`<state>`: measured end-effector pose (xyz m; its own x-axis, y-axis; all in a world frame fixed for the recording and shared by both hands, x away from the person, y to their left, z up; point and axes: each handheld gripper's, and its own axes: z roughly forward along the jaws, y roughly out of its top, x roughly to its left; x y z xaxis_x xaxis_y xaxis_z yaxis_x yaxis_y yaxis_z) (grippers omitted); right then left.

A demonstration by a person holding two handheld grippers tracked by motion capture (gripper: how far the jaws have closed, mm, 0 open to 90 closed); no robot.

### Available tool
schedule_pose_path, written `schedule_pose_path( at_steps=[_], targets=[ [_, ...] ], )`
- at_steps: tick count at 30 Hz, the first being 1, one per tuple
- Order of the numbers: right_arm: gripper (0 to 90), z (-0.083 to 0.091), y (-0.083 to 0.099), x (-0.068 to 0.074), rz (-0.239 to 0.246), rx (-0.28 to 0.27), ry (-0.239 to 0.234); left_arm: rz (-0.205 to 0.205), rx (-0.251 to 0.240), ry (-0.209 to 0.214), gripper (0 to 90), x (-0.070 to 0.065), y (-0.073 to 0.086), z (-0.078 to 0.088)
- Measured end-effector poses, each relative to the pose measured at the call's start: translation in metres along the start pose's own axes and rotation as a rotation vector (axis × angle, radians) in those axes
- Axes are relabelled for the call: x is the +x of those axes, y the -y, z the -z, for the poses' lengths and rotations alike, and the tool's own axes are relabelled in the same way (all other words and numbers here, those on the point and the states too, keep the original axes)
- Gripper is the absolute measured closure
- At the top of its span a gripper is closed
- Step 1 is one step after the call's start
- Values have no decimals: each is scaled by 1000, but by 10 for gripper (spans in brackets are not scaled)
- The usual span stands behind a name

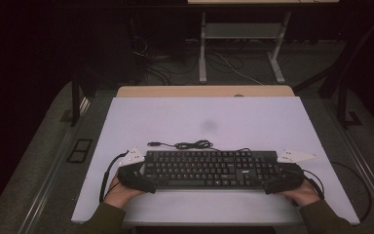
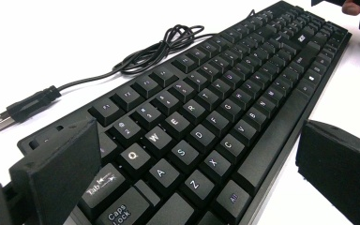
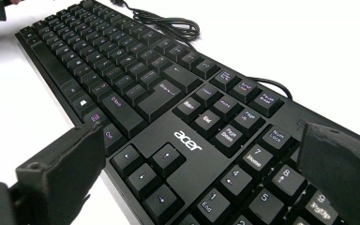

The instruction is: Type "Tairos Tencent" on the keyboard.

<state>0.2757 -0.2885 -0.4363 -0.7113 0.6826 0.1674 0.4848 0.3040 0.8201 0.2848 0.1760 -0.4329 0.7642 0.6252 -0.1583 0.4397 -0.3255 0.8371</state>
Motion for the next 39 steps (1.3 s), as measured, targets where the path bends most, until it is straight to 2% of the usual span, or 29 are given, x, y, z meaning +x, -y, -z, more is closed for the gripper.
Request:
schedule_pose_path(
  at_steps=[13, 39],
  targets=[
    [13, 0, -3, 0, -9, -14, -10, 10, -3, 4, 0, -1, -2, 0],
    [15, -14, -22, 11, 4, -30, -70, 6, -8, 10, 1, -5, -6, -3]
  ],
)
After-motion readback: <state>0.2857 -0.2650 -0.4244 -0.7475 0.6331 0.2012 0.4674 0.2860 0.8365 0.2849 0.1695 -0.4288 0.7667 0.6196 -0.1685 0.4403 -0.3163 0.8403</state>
